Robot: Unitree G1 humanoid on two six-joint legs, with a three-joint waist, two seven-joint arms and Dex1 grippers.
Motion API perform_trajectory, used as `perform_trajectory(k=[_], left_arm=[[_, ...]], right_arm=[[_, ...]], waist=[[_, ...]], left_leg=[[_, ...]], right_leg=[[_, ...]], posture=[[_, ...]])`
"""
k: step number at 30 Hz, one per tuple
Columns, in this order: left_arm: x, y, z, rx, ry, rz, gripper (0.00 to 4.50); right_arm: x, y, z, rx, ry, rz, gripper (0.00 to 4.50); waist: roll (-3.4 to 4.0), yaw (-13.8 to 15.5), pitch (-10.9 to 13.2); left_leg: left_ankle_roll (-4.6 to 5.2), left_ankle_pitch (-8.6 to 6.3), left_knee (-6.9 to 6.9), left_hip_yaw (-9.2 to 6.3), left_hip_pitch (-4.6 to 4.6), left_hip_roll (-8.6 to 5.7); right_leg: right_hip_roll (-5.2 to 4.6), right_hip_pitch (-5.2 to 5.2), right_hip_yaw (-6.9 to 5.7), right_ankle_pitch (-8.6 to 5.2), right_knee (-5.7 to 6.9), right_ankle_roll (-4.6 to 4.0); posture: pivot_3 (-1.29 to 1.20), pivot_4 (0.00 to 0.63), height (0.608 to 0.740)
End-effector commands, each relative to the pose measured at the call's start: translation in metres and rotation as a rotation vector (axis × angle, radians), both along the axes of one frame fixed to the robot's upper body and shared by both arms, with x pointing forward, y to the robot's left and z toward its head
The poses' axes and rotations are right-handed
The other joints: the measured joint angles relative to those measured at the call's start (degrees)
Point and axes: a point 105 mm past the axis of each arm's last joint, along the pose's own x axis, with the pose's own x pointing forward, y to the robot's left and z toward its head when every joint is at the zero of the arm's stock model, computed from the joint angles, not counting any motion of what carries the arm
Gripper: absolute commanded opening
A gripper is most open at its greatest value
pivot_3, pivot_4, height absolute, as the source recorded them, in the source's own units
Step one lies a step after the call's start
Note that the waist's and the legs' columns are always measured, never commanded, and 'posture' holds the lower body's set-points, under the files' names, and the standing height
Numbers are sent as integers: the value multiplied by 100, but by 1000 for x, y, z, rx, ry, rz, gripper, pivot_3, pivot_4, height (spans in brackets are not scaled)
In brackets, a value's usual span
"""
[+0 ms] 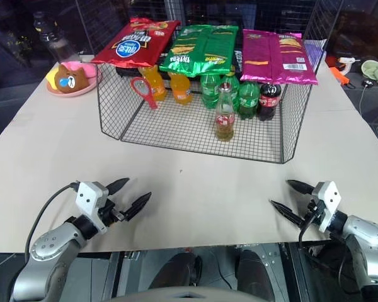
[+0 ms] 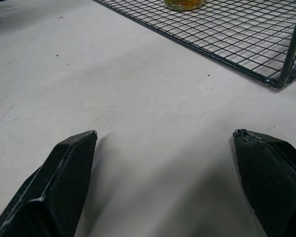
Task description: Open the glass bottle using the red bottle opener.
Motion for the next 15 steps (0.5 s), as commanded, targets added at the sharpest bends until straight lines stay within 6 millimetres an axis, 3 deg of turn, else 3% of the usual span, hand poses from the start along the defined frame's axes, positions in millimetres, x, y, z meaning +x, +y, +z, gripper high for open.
perform_trajectory(k=[1,15], left_arm=[[0,2,14,21,-60,-9,4500],[5,3,20,16,-88,-10,4500]], right_arm=[[0,-4,9,1,-45,1,4461],[3,2,9,21,-67,26,4461]], waist=[[0,0,0],[1,-2,2]], left_leg=[[0,0,0,0,0,0],[-1,0,-1,0,0,0]], right_leg=[[0,0,0,0,0,0],[0,0,-1,0,-2,0]], posture=[[0,150,740],[0,150,740]])
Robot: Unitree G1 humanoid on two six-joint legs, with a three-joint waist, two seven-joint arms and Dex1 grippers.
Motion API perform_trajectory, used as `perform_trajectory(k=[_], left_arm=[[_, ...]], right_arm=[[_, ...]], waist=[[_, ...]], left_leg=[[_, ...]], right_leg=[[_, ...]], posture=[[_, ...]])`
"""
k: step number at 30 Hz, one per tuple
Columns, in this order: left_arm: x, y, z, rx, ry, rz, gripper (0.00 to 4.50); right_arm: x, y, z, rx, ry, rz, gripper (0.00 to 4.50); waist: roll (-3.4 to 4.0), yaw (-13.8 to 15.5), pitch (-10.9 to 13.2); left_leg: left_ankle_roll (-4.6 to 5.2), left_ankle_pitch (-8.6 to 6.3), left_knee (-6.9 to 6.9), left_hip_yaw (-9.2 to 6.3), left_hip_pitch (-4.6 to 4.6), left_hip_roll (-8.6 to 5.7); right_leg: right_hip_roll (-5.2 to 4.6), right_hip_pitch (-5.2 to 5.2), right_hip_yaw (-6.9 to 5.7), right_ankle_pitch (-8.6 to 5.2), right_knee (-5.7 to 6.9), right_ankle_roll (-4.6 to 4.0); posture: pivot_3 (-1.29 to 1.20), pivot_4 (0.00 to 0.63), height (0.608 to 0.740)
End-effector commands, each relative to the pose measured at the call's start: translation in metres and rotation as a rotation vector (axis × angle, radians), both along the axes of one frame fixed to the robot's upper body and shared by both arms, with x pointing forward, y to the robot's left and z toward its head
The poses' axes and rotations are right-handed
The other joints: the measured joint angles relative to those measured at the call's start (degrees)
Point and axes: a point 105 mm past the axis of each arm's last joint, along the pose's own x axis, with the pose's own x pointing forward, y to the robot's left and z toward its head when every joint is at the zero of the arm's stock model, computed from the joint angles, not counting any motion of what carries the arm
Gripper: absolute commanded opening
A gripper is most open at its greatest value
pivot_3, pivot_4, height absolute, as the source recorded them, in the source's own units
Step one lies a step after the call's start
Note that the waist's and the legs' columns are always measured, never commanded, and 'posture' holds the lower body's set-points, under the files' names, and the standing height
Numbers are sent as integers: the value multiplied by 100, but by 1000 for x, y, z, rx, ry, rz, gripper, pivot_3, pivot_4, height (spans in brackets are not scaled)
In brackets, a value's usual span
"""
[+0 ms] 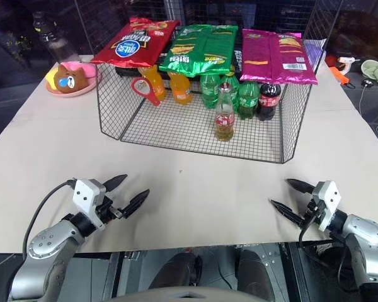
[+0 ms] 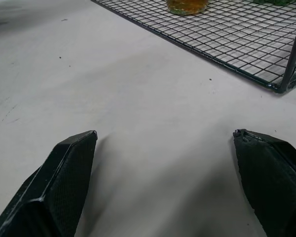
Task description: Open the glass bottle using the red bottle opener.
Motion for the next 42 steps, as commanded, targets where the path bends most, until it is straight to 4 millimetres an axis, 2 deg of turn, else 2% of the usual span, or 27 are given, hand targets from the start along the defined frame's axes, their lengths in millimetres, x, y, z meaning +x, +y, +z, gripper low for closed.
perform_trajectory(k=[1,12,17,23,31,35,42], left_arm=[[3,1,13,6,-55,-7,4500],[7,0,14,6,-65,-6,4500],[21,2,27,-27,-120,28,4500],[62,4,63,-110,-255,87,4500],[106,14,94,-175,-339,146,4500],[121,14,107,-181,-364,136,4500],[139,10,119,-209,-385,138,4500]], right_arm=[[1,2,8,13,-47,10,4461],[0,8,11,24,-62,25,4461],[0,20,23,64,-106,52,4461],[4,47,62,176,-205,114,4461],[5,69,106,285,-323,163,4461],[3,76,123,322,-352,182,4461],[-4,90,140,331,-373,224,4461]], waist=[[0,0,0],[1,-1,1],[2,6,1],[-1,22,3],[-4,2,5],[-5,-5,6],[-8,-17,8]], left_leg=[[0,0,0,0,0,0],[-1,0,-2,0,0,0],[-1,1,-1,-2,0,0],[-20,12,2,-5,0,-1],[-27,16,6,-4,-14,-5],[-27,16,6,-4,-15,-11],[-27,16,6,-5,-22,-12]], right_leg=[[0,0,0,0,0,0],[0,0,0,0,-2,0],[0,0,-2,0,-1,0],[7,-1,-5,1,4,1],[19,-16,-6,1,5,2],[20,-17,-6,1,5,3],[20,-21,-8,1,3,3]], posture=[[0,150,740],[0,150,740],[0,150,740],[0,150,740],[0,150,740],[0,150,740],[0,150,740]])
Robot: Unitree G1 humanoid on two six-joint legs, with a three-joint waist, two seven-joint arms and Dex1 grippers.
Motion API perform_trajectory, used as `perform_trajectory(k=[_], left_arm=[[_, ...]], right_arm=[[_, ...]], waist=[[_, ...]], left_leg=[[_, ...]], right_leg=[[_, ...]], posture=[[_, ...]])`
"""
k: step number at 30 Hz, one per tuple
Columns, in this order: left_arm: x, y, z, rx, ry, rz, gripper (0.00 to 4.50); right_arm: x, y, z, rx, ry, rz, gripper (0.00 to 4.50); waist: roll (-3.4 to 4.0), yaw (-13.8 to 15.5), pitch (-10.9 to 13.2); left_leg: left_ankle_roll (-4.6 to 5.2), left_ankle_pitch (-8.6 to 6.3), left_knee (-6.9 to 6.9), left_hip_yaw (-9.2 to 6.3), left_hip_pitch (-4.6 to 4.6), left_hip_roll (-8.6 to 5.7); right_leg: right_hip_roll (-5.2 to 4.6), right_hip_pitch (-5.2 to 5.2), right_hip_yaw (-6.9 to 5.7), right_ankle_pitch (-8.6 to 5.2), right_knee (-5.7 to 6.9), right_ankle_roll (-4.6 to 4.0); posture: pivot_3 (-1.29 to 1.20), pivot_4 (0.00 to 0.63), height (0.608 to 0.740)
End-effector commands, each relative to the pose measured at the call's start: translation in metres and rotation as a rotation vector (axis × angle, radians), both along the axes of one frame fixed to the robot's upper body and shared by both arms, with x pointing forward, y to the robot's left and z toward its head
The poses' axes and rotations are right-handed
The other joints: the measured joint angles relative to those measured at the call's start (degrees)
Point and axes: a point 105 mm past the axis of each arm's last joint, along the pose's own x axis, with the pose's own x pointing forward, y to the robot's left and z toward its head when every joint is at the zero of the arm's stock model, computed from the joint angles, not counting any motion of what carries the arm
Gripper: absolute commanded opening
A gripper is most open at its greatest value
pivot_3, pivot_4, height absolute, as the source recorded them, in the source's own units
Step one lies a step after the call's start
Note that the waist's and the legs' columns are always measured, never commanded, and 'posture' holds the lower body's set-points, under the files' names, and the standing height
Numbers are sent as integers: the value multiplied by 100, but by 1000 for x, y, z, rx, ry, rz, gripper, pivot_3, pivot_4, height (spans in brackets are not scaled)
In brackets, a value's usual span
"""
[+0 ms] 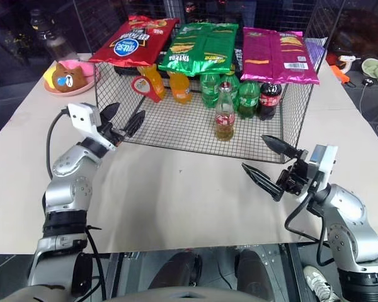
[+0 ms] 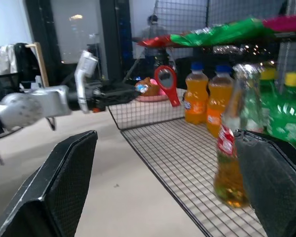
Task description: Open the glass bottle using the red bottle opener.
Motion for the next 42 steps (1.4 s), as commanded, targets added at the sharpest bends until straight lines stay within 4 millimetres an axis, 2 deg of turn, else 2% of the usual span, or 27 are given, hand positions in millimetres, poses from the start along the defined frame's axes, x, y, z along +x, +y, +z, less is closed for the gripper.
perform_trajectory(k=[1,6,22,27,30,42], left_arm=[[6,3,18,6,-71,34,4500],[17,0,28,-33,-100,59,4500],[56,-19,33,-33,-91,38,4500],[61,-23,32,-32,-92,26,4500],[64,-26,32,-37,-92,18,4500],[67,-33,37,-49,-114,-6,4500]], right_arm=[[-8,8,17,2,-56,29,4461],[-9,11,18,-10,-58,30,4461],[-6,14,15,-31,-60,32,4461],[-6,13,14,-35,-58,29,4461],[-6,13,12,-39,-54,27,4461],[-6,12,8,-46,-47,19,4461]], waist=[[-1,-4,1],[-8,-2,5],[-33,-21,20],[-43,-27,25],[-44,-33,26],[-49,-33,28]], left_leg=[[0,0,0,0,0,0],[0,0,2,-2,-1,-2],[0,1,8,-1,-5,-9],[0,1,16,1,-26,-10],[-1,2,56,-2,-93,-13],[1,2,87,-2,-97,-17]], right_leg=[[0,0,0,0,0,0],[1,0,-2,0,1,0],[3,-6,-3,0,11,1],[3,-32,-1,0,23,1],[4,-96,-2,0,60,1],[5,-91,-2,1,74,3]], posture=[[0,150,740],[0,150,740],[0,150,740],[0,150,740],[0,150,740],[0,150,740]])
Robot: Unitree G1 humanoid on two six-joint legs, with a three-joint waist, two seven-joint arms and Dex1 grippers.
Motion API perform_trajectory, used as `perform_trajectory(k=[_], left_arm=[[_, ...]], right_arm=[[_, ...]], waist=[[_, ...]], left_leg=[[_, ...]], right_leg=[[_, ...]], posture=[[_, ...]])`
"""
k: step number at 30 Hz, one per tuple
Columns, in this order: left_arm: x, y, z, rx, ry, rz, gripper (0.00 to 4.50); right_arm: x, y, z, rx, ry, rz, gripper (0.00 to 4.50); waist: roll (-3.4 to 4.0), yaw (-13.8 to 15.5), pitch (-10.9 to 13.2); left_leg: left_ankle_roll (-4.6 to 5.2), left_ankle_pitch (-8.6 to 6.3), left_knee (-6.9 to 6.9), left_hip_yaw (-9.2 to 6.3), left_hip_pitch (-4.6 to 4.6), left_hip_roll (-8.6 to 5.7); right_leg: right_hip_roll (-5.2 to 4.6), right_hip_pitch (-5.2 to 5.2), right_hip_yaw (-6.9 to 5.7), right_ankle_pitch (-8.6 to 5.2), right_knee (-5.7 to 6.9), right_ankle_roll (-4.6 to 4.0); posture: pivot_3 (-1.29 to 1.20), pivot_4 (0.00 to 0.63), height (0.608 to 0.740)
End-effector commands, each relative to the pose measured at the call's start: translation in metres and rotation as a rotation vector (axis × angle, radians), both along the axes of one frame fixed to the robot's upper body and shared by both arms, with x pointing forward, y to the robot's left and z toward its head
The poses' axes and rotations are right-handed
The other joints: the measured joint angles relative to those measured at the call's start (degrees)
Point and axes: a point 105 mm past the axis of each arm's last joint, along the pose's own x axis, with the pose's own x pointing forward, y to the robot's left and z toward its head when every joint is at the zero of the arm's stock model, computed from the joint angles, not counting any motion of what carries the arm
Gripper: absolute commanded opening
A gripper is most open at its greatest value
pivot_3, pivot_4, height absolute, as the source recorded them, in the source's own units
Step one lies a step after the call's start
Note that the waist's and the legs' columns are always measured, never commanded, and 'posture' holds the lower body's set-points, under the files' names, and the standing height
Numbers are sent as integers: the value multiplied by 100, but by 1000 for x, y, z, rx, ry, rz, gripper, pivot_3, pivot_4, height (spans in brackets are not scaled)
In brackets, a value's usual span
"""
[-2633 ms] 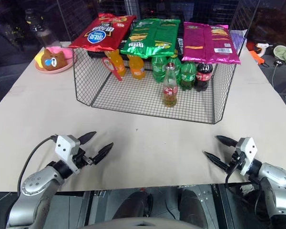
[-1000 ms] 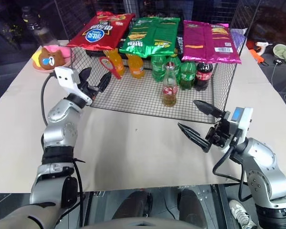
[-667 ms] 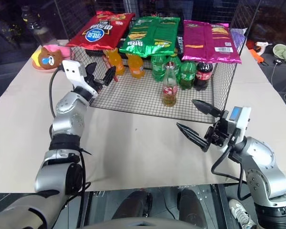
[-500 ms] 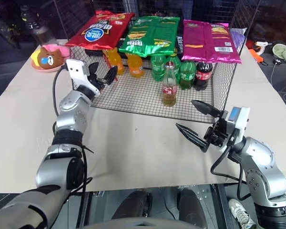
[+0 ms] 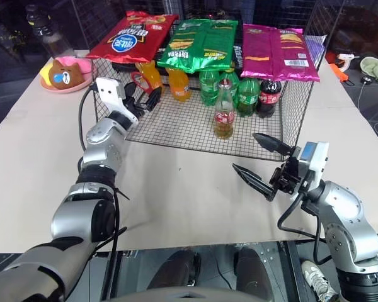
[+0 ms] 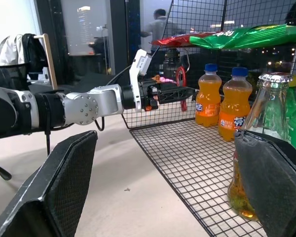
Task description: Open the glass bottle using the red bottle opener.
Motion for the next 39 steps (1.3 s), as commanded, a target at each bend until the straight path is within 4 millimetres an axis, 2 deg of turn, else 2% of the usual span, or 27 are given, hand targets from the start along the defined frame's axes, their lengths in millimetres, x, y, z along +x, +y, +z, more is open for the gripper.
perform_trajectory(k=[1,3,4,5,8,9,10,13,14,18,24,34,35,39], left_arm=[[-1,-4,21,3,-77,-15,4500],[-1,-4,23,-7,-86,-20,4500],[-1,-4,24,-12,-89,-22,3964],[-1,-4,25,-14,-92,-24,3751],[-1,-5,27,-19,-97,-27,2258],[-1,-5,27,-20,-98,-28,1815],[-1,-5,28,-20,-99,-28,1576],[-3,-6,27,-28,-105,-36,167],[-4,-6,27,-30,-109,-41,49],[-11,-7,28,-41,-135,-58,49],[-28,-12,44,-125,-195,-117,49],[-46,-23,32,-177,-108,-246,49],[-49,-27,30,-194,-92,-283,49],[-78,-68,18,-274,46,-596,49]], right_arm=[[-3,0,4,5,-31,-1,4461],[-2,-1,3,3,-30,-4,4461],[-2,-1,2,1,-30,-7,4500],[-1,-1,1,-3,-31,-8,4500],[-1,-1,1,-5,-34,-9,4500],[-1,-1,1,-5,-35,-9,4500],[-1,-1,1,-5,-35,-9,4500],[0,-1,0,-8,-37,-12,4500],[0,-1,-1,-9,-38,-13,4500],[1,-1,-1,-8,-40,-18,4500],[3,0,-2,-4,-42,-23,4500],[5,1,-2,-16,-40,-24,4500],[6,2,-2,-16,-30,-22,4500],[11,15,-5,4,87,4,4500]], waist=[[0,0,0],[0,-1,0],[0,-1,0],[0,-1,0],[0,-2,0],[0,-3,0],[0,-4,0],[0,-4,0],[0,-2,0],[0,-6,0],[0,0,0],[0,-7,0],[0,-8,0],[1,-8,0]], left_leg=[[0,0,0,0,0,0],[0,0,1,0,0,0],[0,0,1,0,0,0],[0,0,1,0,0,0],[0,0,1,0,0,0],[0,0,1,0,0,-1],[0,0,1,0,0,-1],[0,0,2,0,0,-1],[0,0,3,0,0,-1],[0,0,3,0,0,0],[0,0,7,-1,-1,2],[0,0,8,1,5,3],[0,0,8,1,4,3],[0,0,9,0,5,5]], right_leg=[[0,0,0,0,0,0],[0,0,0,0,0,0],[0,0,0,0,1,0],[0,0,0,0,1,0],[0,0,0,0,1,0],[0,0,0,0,2,0],[0,0,0,0,2,0],[0,0,0,0,2,0],[0,0,0,0,2,0],[0,0,0,0,2,0],[-2,0,1,0,4,0],[0,3,4,0,10,0],[0,3,4,0,9,0],[-2,4,5,0,10,0]], posture=[[0,150,740],[0,150,740],[0,150,740],[0,150,740],[0,150,740],[0,150,740],[0,150,740],[0,150,740],[0,150,740],[0,150,740],[0,150,740],[0,150,740],[0,150,740],[0,150,740]])
